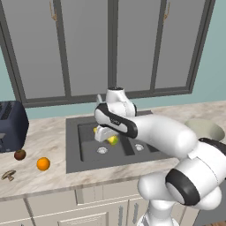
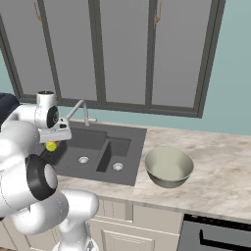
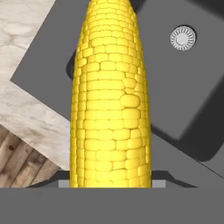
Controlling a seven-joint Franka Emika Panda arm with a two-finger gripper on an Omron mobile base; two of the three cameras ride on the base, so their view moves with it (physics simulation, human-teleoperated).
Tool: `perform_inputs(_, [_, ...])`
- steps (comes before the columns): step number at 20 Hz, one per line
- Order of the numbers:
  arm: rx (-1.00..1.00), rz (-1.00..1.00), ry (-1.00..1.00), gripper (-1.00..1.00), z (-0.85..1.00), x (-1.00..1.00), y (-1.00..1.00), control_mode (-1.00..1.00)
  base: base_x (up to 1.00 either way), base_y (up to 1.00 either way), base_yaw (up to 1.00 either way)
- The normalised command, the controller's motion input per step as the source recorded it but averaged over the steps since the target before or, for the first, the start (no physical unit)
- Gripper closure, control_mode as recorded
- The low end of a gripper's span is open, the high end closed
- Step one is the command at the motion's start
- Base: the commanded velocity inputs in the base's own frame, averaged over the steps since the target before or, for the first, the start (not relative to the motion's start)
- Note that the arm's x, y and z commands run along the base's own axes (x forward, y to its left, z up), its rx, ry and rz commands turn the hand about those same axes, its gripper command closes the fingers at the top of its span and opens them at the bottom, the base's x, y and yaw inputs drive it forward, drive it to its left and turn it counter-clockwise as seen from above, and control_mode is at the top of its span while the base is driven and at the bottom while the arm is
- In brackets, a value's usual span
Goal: There is a mixed pile of frozen fruits and vegetables on the counter. Locate all the frozen vegetables and place the items in a bowl on the counter. Take all the frozen fruits and defrost them in a running sink.
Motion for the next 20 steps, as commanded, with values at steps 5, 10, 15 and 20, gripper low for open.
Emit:
perform_inputs(5, [-0.02, -0.01, -0.04, 1.0, 0.04, -0.03, -0.35, -1.0, 0.0, 0.0, 0.0])
perform_inputs(10, [-0.06, -0.12, 0.02, 1.0, 0.0, 0.05, -0.34, -1.0, 0.0, 0.0, 0.0])
perform_inputs(15, [-0.06, -0.17, 0.06, 1.0, 0.05, 0.1, -0.2, -1.0, 0.0, 0.0, 0.0])
perform_inputs(20, [-0.06, -0.18, 0.05, 1.0, 0.05, 0.09, -0.19, -1.0, 0.0, 0.0, 0.0])
